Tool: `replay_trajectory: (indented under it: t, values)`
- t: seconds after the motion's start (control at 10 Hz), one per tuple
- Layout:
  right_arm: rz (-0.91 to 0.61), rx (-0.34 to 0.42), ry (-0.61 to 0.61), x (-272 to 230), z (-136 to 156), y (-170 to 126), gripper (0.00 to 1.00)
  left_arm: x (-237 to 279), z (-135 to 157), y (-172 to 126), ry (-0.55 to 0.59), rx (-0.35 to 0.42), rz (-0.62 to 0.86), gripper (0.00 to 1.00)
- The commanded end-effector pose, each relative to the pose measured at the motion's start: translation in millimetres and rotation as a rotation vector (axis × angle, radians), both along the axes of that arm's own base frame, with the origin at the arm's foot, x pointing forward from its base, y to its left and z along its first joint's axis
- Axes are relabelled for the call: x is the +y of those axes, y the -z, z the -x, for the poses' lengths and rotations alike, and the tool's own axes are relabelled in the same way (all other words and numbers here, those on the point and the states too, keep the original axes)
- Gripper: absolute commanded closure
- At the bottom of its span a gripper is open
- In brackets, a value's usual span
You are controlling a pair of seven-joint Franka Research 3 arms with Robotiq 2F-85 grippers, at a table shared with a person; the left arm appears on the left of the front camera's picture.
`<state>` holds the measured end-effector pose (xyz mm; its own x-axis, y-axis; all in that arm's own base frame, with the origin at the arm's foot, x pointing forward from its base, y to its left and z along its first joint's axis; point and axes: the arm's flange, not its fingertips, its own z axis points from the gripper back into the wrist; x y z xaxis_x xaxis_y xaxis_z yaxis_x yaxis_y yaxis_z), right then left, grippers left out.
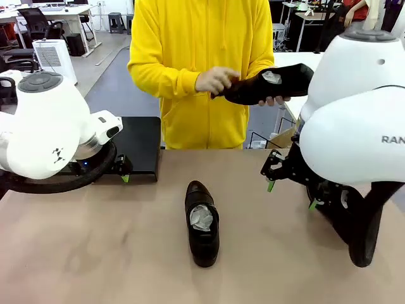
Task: Organize the shoes by placing them on the stand.
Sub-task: Place the Shoe from the middle of the table onto the Shoes Stand.
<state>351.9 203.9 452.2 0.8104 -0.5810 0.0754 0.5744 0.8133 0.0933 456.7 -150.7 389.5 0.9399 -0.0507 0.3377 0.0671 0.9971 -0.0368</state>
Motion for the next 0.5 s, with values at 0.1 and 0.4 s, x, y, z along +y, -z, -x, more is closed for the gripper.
replay_trajectory:
  t: [0.1, 0.4]
  values:
    - [0.029, -0.036, -0.045, 8, 6, -10, 0.00, 8, -8, 17, -0.015, -0.029, -0.013, 0.00]
    - [0.029, -0.036, -0.045, 8, 6, -10, 0.00, -43, 44, -27, -0.032, -0.072, 0.096, 0.00]
